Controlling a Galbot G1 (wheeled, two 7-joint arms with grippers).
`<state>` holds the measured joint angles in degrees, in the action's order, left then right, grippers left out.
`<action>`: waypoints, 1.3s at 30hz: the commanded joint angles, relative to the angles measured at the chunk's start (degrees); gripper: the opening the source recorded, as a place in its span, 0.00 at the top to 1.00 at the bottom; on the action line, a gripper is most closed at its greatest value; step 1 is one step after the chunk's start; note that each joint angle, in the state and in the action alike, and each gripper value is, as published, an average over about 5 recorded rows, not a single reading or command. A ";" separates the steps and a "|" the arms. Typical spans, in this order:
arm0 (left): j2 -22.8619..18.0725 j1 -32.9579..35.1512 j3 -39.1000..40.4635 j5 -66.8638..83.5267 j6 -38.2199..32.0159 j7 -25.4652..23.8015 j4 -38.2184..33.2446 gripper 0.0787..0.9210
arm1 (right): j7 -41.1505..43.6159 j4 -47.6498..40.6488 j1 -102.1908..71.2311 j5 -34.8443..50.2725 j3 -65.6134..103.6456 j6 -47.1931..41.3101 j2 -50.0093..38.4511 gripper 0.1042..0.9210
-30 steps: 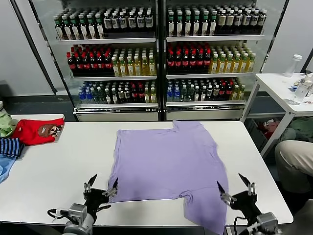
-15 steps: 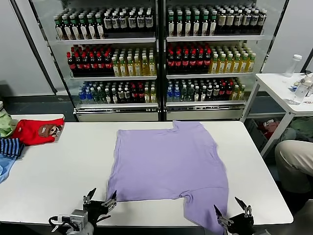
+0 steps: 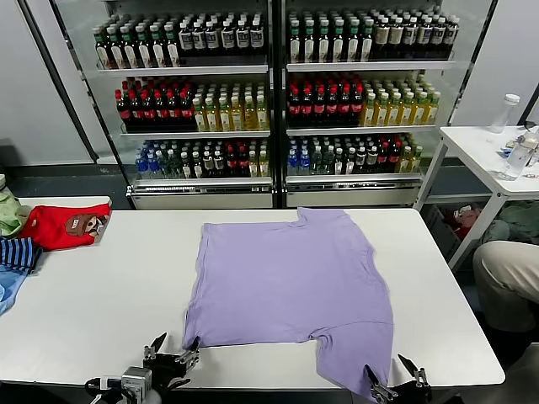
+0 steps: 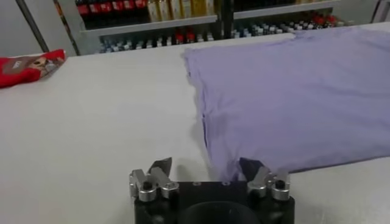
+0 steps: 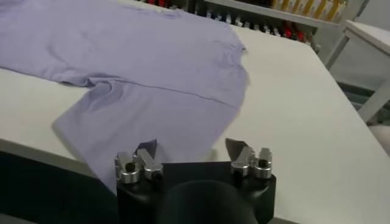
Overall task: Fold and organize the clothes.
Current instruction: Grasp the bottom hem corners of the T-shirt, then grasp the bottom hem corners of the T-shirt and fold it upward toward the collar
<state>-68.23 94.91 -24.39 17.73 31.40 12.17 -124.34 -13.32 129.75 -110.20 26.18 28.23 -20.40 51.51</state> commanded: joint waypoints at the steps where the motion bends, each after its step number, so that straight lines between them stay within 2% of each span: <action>1: -0.21 0.25 0.53 0.11 0.42 -0.48 0.31 0.59 | -0.29 -0.46 -0.07 2.83 -1.04 -0.55 0.02 0.59; 8: -0.31 0.04 0.38 0.18 0.12 -0.97 -0.33 0.84 | 0.35 -0.39 0.53 2.82 -1.15 0.27 0.07 0.85; 12: -0.38 -0.05 0.24 0.22 -0.21 -1.25 -0.49 0.96 | 0.77 -0.35 0.74 2.91 -1.06 0.32 -0.21 0.97; 19: 0.02 1.62 -0.71 0.49 -0.95 -1.34 -3.21 0.99 | 1.69 2.46 0.12 5.56 1.80 -0.56 -1.10 0.99; 25: 3.21 11.09 -4.23 0.94 -1.31 -0.22 -11.05 0.99 | 2.94 10.06 -7.40 8.77 10.64 -1.24 -3.27 0.99; 34: 6.09 20.69 -10.75 2.25 -2.51 2.73 -15.49 0.99 | 3.30 17.51 -12.45 7.26 13.62 -1.75 -2.63 0.99; 37: 6.42 21.65 -13.55 2.61 -2.81 3.09 -17.27 0.99 | 3.24 18.54 -11.51 6.99 13.09 -1.60 -2.64 0.99; 39: 6.47 19.88 -14.59 3.28 -2.93 2.78 -17.16 0.99 | 3.13 18.05 -9.03 6.75 11.90 -1.41 -2.87 0.99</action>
<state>-63.02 110.20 -34.00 20.34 28.83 13.87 -137.42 -10.47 143.29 -118.37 33.05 38.35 -21.93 48.91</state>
